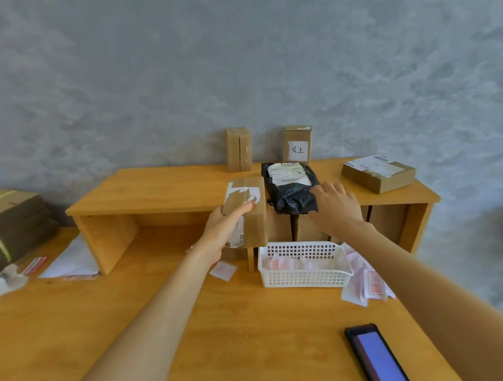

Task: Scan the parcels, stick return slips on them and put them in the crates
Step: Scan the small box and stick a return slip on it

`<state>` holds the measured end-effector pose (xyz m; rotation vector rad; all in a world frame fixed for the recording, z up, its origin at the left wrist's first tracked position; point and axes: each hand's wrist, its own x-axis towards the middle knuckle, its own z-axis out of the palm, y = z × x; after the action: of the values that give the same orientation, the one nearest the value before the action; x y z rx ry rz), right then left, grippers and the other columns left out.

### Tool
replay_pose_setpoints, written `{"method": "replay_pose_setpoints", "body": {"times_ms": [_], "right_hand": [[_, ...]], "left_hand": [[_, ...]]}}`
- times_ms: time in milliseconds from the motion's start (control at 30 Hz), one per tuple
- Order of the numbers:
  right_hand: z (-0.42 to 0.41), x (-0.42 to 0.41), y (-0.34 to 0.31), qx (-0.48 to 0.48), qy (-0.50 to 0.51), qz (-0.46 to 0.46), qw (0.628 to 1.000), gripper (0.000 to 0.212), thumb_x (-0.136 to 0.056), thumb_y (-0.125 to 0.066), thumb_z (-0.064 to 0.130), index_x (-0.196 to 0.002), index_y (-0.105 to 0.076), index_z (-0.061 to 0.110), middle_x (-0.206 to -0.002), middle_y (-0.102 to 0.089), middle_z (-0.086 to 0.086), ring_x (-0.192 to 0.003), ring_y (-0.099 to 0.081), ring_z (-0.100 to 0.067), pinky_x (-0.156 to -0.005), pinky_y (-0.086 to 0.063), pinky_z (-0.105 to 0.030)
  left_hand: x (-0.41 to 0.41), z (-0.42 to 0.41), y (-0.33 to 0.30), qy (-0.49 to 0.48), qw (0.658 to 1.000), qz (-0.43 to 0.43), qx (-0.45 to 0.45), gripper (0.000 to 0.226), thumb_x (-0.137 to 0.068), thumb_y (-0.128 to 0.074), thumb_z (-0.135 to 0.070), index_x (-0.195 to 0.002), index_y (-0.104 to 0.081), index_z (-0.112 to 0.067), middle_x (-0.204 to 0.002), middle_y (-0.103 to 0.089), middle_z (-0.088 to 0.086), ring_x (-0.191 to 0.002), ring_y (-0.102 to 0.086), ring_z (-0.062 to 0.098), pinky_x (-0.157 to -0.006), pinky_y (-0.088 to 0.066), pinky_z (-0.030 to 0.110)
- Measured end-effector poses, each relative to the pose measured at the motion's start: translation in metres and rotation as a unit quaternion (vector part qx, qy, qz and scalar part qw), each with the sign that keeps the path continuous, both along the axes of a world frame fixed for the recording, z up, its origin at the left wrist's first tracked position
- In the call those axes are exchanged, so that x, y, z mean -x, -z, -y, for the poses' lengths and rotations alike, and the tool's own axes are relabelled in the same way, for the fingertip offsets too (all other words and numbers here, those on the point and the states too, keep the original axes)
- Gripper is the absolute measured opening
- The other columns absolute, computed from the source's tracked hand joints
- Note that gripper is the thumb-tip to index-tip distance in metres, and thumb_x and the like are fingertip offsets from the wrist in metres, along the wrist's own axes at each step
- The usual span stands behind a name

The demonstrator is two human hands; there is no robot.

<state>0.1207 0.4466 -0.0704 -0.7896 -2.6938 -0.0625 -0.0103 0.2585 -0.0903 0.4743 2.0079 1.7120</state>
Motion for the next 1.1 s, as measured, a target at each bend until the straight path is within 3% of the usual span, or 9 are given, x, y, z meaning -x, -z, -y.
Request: {"method": "replay_pose_setpoints", "body": {"times_ms": [100, 267, 367, 467, 600, 700, 833, 1000, 1100], "right_hand": [[0.008, -0.021, 0.024, 0.031, -0.001, -0.010, 0.999, 0.038, -0.095, -0.043, 0.018, -0.133, -0.045, 0.015, -0.137, -0.045, -0.007, -0.127, -0.039, -0.027, -0.101, -0.035, -0.039], [0.020, -0.050, 0.073, 0.040, 0.000, 0.059, 0.997, 0.039, -0.095, -0.052, 0.024, -0.131, -0.043, 0.012, -0.136, -0.044, -0.007, -0.127, -0.039, -0.027, -0.100, -0.036, -0.037], [0.026, -0.060, 0.102, 0.053, 0.003, 0.081, 0.995, 0.045, -0.095, -0.051, 0.025, -0.137, -0.039, 0.014, -0.139, -0.042, -0.006, -0.129, -0.037, -0.026, -0.102, -0.034, -0.038], [0.033, -0.065, 0.127, 0.091, 0.017, 0.089, 0.992, 0.045, -0.095, -0.050, 0.024, -0.138, -0.039, 0.015, -0.139, -0.042, -0.004, -0.129, -0.037, -0.024, -0.102, -0.033, -0.038], [0.040, -0.069, 0.159, 0.126, 0.038, 0.112, 0.985, 0.046, -0.094, -0.050, 0.025, -0.138, -0.039, 0.017, -0.139, -0.042, -0.003, -0.129, -0.037, -0.023, -0.102, -0.034, -0.035], [0.040, -0.069, 0.174, 0.142, 0.053, 0.122, 0.981, 0.050, -0.095, -0.050, 0.026, -0.142, -0.035, 0.017, -0.144, -0.038, -0.002, -0.134, -0.032, -0.023, -0.105, -0.032, -0.036], [0.039, -0.065, 0.188, 0.147, 0.077, 0.128, 0.978, 0.052, -0.095, -0.051, 0.028, -0.144, -0.035, 0.018, -0.146, -0.038, -0.001, -0.135, -0.032, -0.021, -0.105, -0.033, -0.035], [0.039, -0.057, 0.200, 0.147, 0.098, 0.132, 0.975, 0.052, -0.095, -0.052, 0.026, -0.144, -0.036, 0.017, -0.145, -0.039, -0.002, -0.134, -0.034, -0.022, -0.107, -0.032, -0.035], [0.040, -0.055, 0.205, 0.151, 0.099, 0.133, 0.974, 0.053, -0.095, -0.051, 0.026, -0.145, -0.035, 0.018, -0.146, -0.038, -0.002, -0.134, -0.033, -0.022, -0.108, -0.030, -0.035]], "left_hand": [[-0.021, 0.010, 0.036, -0.002, 1.000, 0.011, 0.017, 0.058, -0.078, -0.071, -0.055, -0.127, -0.054, -0.028, -0.119, -0.063, -0.005, -0.111, -0.058, 0.018, -0.099, -0.047, 0.042], [-0.047, 0.014, 0.092, 0.020, 0.998, 0.011, 0.053, 0.048, -0.083, -0.072, -0.043, -0.124, -0.056, -0.025, -0.116, -0.063, -0.009, -0.108, -0.058, 0.012, -0.084, -0.043, 0.027], [-0.056, 0.010, 0.119, 0.039, 0.995, -0.017, 0.085, 0.045, -0.080, -0.074, -0.043, -0.119, -0.058, -0.028, -0.111, -0.065, -0.012, -0.103, -0.060, 0.010, -0.078, -0.048, 0.026], [-0.062, 0.005, 0.143, 0.073, 0.982, -0.086, 0.154, 0.063, -0.069, -0.074, -0.058, -0.124, -0.054, -0.034, -0.114, -0.062, -0.014, -0.108, -0.058, 0.013, -0.086, -0.052, 0.034], [-0.062, -0.002, 0.175, 0.129, 0.912, -0.253, 0.296, 0.089, -0.071, -0.064, -0.068, -0.145, -0.035, -0.028, -0.142, -0.043, -0.007, -0.128, -0.040, 0.024, -0.103, -0.039, 0.040], [-0.059, -0.004, 0.193, 0.160, 0.847, -0.368, 0.348, 0.090, -0.081, -0.060, -0.063, -0.152, -0.021, -0.023, -0.156, -0.025, -0.004, -0.138, -0.026, 0.024, -0.107, -0.030, 0.041], [-0.053, -0.004, 0.212, 0.198, 0.788, -0.439, 0.383, 0.089, -0.083, -0.056, -0.061, -0.153, -0.018, -0.021, -0.159, -0.016, 0.002, -0.142, -0.021, 0.025, -0.106, -0.030, 0.044], [-0.049, 0.001, 0.229, 0.237, 0.736, -0.531, 0.346, 0.094, -0.061, -0.082, -0.049, -0.136, -0.036, -0.016, -0.142, -0.047, 0.014, -0.127, -0.047, 0.034, -0.091, -0.048, 0.049], [-0.047, 0.003, 0.235, 0.233, 0.730, -0.550, 0.331, 0.097, -0.055, -0.085, -0.047, -0.133, -0.039, -0.015, -0.140, -0.050, 0.015, -0.127, -0.048, 0.035, -0.092, -0.048, 0.052]]}}
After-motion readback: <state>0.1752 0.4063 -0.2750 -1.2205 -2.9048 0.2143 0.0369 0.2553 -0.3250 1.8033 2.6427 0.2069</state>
